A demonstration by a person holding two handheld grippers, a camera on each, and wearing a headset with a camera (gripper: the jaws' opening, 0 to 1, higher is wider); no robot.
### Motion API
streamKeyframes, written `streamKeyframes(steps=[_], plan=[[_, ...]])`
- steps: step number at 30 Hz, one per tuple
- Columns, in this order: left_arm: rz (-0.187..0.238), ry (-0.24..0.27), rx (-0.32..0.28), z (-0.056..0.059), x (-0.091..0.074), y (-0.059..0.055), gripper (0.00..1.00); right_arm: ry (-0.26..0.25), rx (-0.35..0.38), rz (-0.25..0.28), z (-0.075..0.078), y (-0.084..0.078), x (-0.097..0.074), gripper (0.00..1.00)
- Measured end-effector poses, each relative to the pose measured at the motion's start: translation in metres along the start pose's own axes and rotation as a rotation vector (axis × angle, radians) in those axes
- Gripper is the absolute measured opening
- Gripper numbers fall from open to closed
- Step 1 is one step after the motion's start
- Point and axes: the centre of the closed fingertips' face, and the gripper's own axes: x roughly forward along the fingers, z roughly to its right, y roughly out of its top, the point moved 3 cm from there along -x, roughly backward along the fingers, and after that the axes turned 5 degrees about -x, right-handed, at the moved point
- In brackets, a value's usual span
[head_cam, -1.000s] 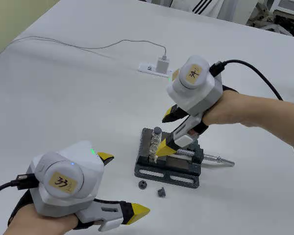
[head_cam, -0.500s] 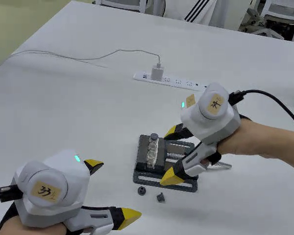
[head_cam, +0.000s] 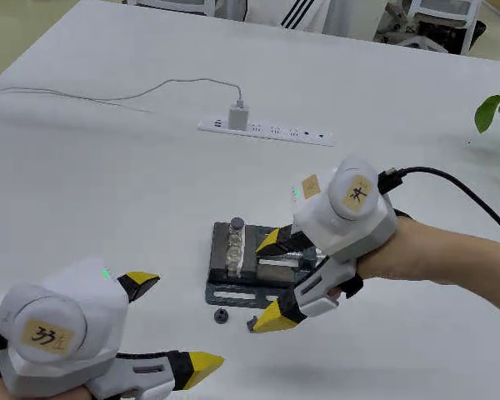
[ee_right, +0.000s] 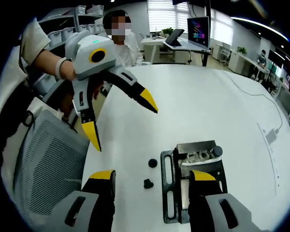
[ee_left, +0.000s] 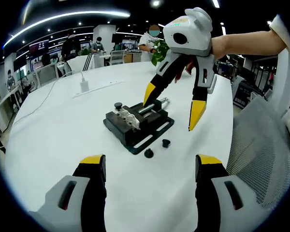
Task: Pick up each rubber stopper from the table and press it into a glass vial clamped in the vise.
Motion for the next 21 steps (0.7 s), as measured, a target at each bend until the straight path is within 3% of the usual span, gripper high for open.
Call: streamKeyframes(steps=[11,21], plan=[[0.024,0.007,0.018,-0.004,-0.008,0.004,0.72,-0.020,-0.001,0.015,-0.014,-0.010,0.001,0.57],[0.024,0.004,0.025,0.001,-0.014,0.004,0.71,-0.047,-0.003,0.029,-0.016,-0.022,-0.003,0.50]])
